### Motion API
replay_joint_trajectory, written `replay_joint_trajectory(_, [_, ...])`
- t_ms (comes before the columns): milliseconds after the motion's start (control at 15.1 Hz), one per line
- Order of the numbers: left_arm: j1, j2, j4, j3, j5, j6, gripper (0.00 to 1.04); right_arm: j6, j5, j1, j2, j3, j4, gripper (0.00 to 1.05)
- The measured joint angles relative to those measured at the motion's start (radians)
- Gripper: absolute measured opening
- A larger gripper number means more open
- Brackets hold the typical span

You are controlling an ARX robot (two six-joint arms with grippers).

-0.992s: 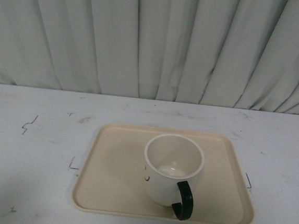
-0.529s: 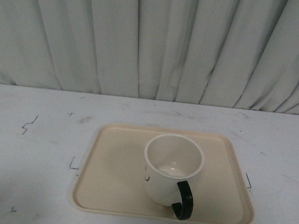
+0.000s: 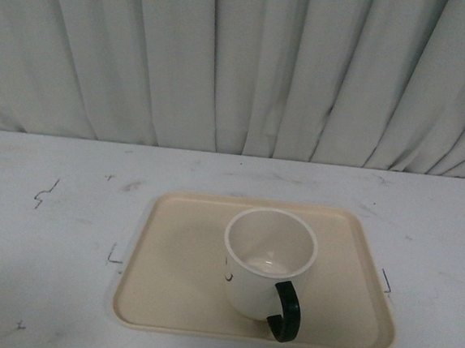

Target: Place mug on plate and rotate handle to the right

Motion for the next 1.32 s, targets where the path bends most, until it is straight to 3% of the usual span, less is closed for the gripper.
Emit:
replay_joint_trajectory(860, [0.0,0.0,0.0,0.0,0.0,0.0,0.98,0.0,0.0,0.0,0.0,0.0,0.0,0.98])
replay_joint_trajectory(992, [0.0,0.0,0.0,0.0,0.002,0.0,0.98,-0.066,-0.163,-0.005,0.127,0.082,-0.218,0.98])
replay_joint_trajectory(1058, [0.0,0.0,0.0,0.0,0.0,0.0,0.98,-0.097,-0.13,0.087,0.195,0.121,-0.287,0.98])
replay_joint_trajectory(1190, [0.0,0.0,0.0,0.0,0.0,0.0,0.98,-0.114,0.048,0.275,0.309,0.216,-0.274,0.98])
replay_joint_trajectory(1322, [0.0,0.0,0.0,0.0,0.0,0.0,0.98,-0.113,0.139,0.373,0.494,0.333,-0.193,0.98])
